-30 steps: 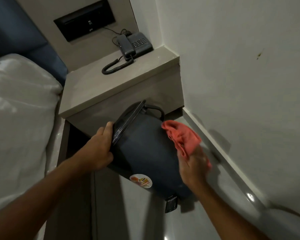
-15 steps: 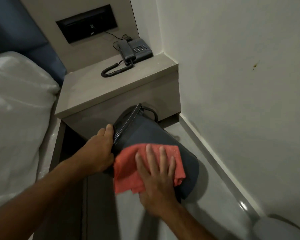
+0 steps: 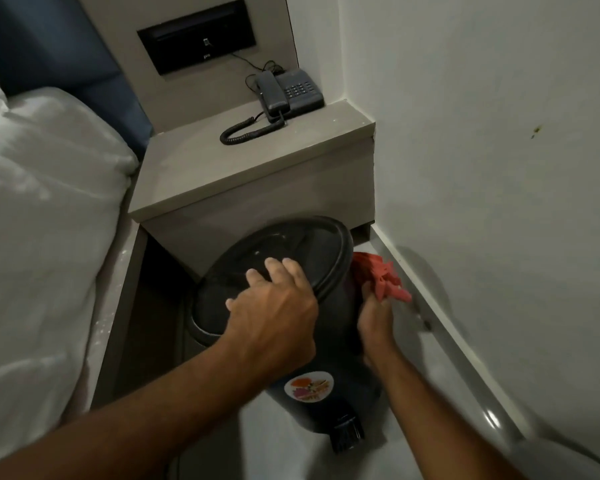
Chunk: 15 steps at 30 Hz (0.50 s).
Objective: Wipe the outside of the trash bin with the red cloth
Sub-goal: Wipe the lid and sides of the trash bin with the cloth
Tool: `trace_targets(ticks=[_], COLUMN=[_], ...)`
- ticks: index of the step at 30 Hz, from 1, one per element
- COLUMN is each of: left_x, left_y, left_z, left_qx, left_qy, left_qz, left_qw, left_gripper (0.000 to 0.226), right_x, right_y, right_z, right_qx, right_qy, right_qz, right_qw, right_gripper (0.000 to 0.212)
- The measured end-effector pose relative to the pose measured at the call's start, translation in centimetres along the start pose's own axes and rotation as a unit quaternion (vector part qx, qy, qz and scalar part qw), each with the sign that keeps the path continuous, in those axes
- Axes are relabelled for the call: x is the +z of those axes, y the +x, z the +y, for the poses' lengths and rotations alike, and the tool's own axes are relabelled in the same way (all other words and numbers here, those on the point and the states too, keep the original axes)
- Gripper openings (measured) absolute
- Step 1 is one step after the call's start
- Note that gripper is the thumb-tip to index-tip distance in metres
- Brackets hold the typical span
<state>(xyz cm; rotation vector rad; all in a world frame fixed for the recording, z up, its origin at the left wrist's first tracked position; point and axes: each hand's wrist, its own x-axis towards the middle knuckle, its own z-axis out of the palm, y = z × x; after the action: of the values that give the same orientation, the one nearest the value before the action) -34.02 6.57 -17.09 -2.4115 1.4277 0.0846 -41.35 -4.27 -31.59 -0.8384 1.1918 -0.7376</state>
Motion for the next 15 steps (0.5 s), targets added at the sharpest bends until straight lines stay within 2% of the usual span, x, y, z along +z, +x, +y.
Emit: trace_targets(ticks=[3,6,9,13,15], left_x=[0.4,0.7,2.5,4.8,4.5], left_y=[-0.6,-0.7,-1.3,-1.3,-1.0], left_z=[0.3,0.4,1.0,0.2,-0.4], left_qx=[0.012,0.013,0.062,0.104,0.105], left_qy=[0.003,-0.006,0.027,0.092,0.086], left_qz=[0.009,0.005,0.011,0.022,0.032], left_qw=[1.000,1.000,0.998,0.990,0.990], left_gripper=[0.094,0.099,0.101,0.079,0.078], right_x=[0.3,0.5,1.0,1.7,2.0], right_y=[-1.2,-1.9,-2.0,-2.0,-1.5], right_z=[-1.8,-2.9,-2.4,-1.6,-2.4], right_qx=[-0.022,-0.029,-0.007,0.031,0.036], right_qy=[0.046,0.104,0.147,0.183,0.224], right_qz=[-0.035,-0.059,-0.065,-0.075,-0.059], right_qw=[0.998,0.992,0.987,0.980,0.972], right_gripper=[0.028,0.042,0.044,0.046,0.048])
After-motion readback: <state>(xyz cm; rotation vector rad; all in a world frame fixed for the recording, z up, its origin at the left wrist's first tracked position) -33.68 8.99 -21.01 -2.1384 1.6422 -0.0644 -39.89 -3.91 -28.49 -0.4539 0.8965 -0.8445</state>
